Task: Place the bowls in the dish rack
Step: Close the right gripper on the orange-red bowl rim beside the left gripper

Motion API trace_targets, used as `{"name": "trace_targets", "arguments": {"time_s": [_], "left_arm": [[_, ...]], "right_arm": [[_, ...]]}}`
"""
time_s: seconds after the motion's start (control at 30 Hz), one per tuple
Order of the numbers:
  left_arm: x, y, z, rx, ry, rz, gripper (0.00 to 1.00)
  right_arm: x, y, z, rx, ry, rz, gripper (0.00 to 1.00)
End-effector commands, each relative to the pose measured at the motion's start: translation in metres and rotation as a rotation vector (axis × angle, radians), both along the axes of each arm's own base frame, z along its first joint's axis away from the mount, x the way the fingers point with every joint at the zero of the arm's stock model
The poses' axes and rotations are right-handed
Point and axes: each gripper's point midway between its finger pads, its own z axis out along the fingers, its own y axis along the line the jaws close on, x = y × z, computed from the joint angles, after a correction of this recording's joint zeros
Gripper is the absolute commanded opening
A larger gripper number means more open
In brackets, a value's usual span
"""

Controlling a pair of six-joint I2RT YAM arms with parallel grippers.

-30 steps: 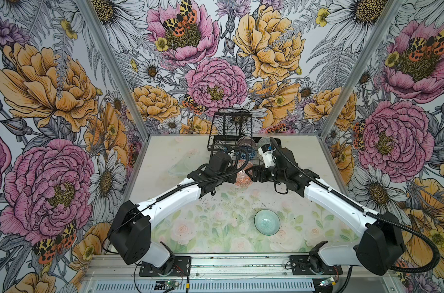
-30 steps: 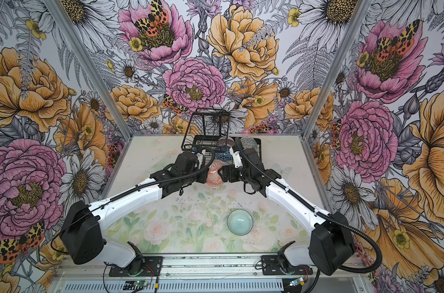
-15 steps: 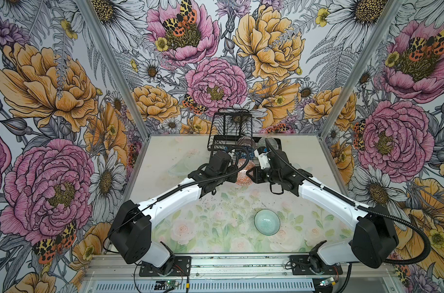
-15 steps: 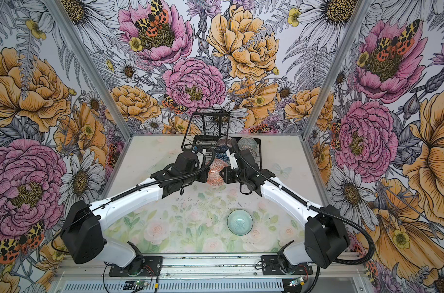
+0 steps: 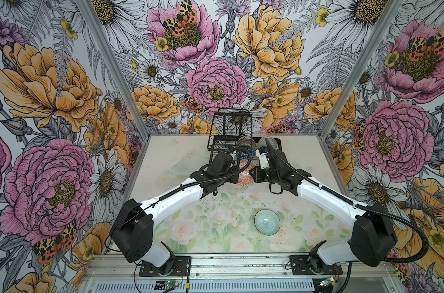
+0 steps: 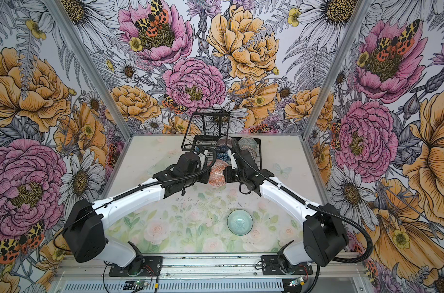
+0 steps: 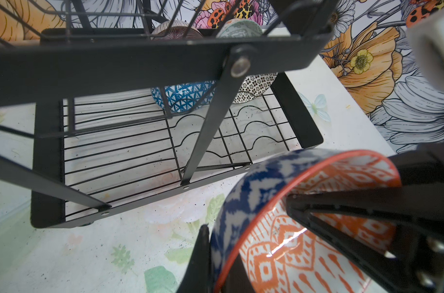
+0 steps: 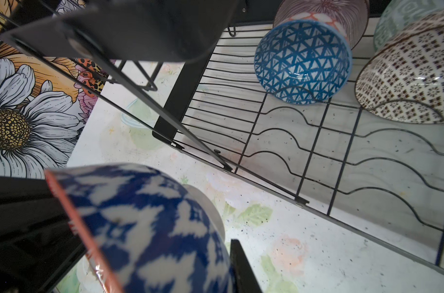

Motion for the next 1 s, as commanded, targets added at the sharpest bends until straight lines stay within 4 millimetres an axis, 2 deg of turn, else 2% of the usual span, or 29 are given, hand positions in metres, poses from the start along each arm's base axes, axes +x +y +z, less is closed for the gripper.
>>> {"name": "trace_targets", "arguments": {"time_s": [0.0,0.13,0.17,0.23,0.3,0.33,0.43,0.47,0.53,0.8,0.97], "left_arm": [[-0.001,-0.018,0.025,-0.079,-0.039,-0.059,0.00],[-0.003,-0.016,0.023,-0.057,-0.026,-0.066,0.01],[-0.004,-0.015,0.022,-0.051,-0.024,-0.066,0.07],[-0.006,-0.013,0.022,-0.045,-0.024,-0.068,0.26],[-0.007,-0.011,0.023,-0.037,-0.023,-0.069,0.58],[-0.008,-0.009,0.023,-0.029,-0.019,-0.067,0.68],[-0.012,-0.007,0.023,-0.009,-0.013,-0.074,0.90],[-0.013,-0.006,0.024,-0.005,-0.013,-0.078,0.94],[-0.015,-0.004,0.027,-0.001,-0.015,-0.078,0.99],[-0.026,0.000,0.036,0.003,-0.001,-0.110,0.99],[-0.033,0.007,0.039,0.021,0.011,-0.119,0.99]], "right_arm": [[0.000,0.007,0.010,0.012,-0.039,0.053,0.00],[0.000,0.006,0.009,0.005,-0.043,0.051,0.00],[0.000,0.006,0.009,0.003,-0.044,0.051,0.00],[0.000,0.005,0.008,-0.002,-0.045,0.050,0.00],[0.000,0.005,0.008,-0.006,-0.046,0.050,0.00],[0.001,0.004,0.008,-0.008,-0.048,0.047,0.00],[0.001,0.003,0.007,-0.016,-0.054,0.042,0.00],[0.002,0.002,0.007,-0.019,-0.054,0.041,0.00],[0.002,0.002,0.004,-0.026,-0.051,0.039,0.00],[0.006,-0.003,-0.001,-0.058,-0.059,0.022,0.00],[0.012,-0.013,-0.006,-0.099,-0.072,0.005,0.00]]}}
